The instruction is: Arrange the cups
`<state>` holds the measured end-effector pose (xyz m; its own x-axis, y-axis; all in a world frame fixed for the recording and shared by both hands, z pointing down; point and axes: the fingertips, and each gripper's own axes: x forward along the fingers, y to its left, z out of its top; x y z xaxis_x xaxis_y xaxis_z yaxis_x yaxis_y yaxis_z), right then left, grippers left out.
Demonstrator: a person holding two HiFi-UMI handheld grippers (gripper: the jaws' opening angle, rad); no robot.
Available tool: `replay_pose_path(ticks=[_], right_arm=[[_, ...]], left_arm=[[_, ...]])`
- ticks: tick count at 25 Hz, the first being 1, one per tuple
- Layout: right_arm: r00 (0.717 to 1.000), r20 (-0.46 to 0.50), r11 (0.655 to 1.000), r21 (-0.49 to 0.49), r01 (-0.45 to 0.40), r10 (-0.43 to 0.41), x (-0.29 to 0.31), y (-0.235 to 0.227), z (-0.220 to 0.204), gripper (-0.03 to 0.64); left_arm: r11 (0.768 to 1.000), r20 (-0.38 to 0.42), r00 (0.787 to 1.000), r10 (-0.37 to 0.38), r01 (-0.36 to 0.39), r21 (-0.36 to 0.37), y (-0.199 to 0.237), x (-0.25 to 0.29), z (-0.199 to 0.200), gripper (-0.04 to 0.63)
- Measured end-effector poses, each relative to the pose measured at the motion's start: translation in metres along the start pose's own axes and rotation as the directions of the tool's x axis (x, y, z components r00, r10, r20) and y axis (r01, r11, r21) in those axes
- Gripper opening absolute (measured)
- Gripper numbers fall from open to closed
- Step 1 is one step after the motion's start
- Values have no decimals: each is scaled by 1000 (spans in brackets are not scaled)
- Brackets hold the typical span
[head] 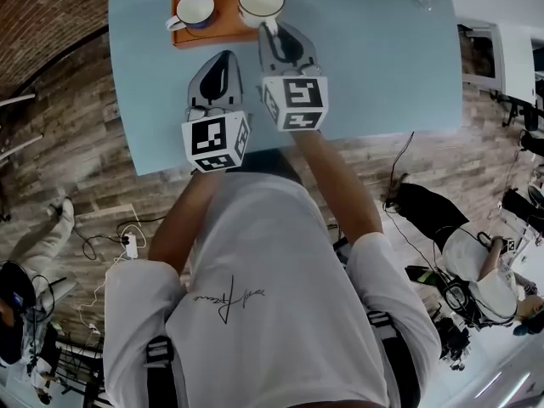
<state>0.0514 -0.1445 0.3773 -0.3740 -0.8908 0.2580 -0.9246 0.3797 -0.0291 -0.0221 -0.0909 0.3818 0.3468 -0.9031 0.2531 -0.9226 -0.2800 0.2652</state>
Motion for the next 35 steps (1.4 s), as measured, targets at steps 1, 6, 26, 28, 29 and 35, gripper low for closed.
replay_pose_path(ticks=[1,6,26,28,29,35], right_arm=[[1000,2,1000,8,8,-8,1,1,1,66],[999,9,999,12,39,-39,5,5,0,66],[988,-6,987,43,155,-155,18,6,-31,66],[986,-13,985,34,167,-166,18,8,-34,66],[985,-8,984,33,174,-174,18,8,-35,66],[976,-4,974,55,220,-220,17,9,-42,66]], left_arm=[[1000,-1,1000,1,-1,-3,1,0,0,9],[1000,0,1000,8,-8,-14,6,-1,2,9],[1000,-44,999,17,-18,-14,30,-3,-6,9],[1000,-46,999,20,-20,-12,33,-4,-7,9],[1000,-47,999,21,-21,-10,34,-5,-8,9],[1000,-65,998,18,-18,-4,40,-7,-11,9]])
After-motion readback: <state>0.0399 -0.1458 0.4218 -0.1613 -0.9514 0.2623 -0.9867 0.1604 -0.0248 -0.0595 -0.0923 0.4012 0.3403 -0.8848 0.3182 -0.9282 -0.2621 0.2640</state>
